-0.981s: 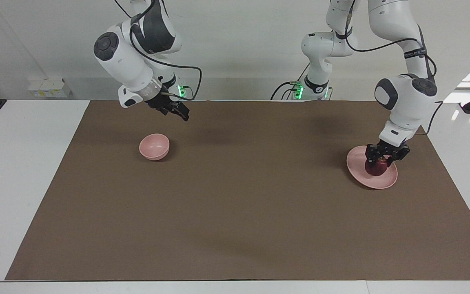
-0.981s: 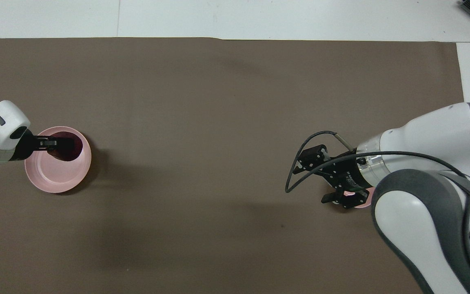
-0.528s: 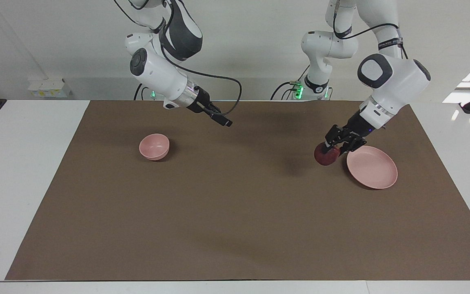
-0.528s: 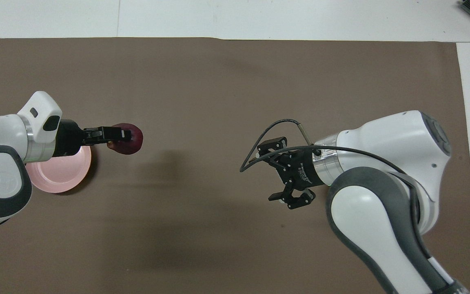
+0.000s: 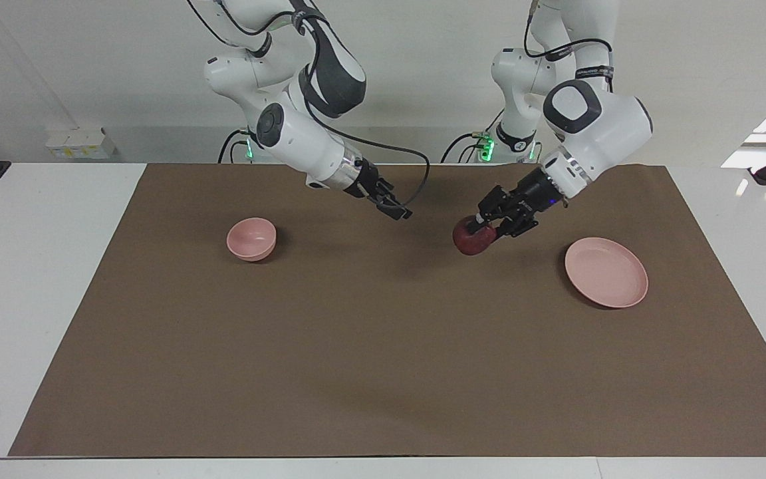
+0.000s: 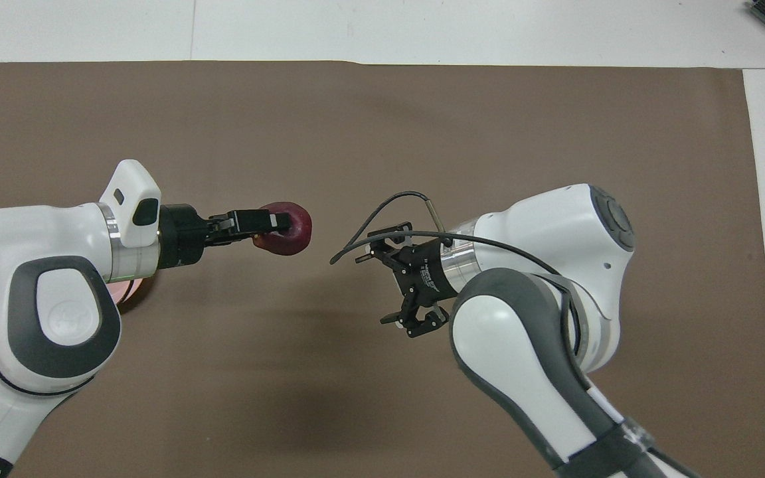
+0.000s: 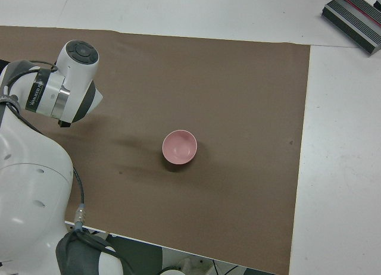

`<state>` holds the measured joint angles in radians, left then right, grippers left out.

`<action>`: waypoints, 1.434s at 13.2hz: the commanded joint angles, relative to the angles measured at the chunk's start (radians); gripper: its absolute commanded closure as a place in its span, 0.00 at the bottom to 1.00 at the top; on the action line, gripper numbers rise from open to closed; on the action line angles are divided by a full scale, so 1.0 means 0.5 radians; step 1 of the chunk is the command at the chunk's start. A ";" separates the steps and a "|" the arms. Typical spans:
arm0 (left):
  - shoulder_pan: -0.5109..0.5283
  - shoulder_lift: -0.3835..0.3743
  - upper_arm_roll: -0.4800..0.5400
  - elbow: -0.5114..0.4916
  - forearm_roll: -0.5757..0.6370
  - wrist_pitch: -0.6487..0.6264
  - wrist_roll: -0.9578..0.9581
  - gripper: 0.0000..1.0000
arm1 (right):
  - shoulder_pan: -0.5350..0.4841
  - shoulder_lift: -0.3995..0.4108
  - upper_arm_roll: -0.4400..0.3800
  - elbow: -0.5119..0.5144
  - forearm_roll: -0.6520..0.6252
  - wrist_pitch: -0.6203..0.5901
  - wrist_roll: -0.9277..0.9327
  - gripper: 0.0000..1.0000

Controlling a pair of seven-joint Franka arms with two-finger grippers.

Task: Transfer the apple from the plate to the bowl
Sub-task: 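Lift the apple with the left gripper toward the open right gripper, then close the right gripper on the apple held by the left gripper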

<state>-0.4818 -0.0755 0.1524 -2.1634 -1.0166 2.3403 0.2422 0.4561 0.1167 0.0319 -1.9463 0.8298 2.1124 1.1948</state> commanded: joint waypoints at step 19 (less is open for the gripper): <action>-0.322 -0.211 0.033 -0.278 -0.148 0.354 -0.033 1.00 | 0.205 0.147 -0.005 0.134 -0.028 0.491 0.430 0.00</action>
<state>-0.6002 -0.1515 0.1561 -2.2855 -1.0667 2.4898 0.2386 0.5453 0.1728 0.0287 -1.8997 0.8306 2.3459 1.3744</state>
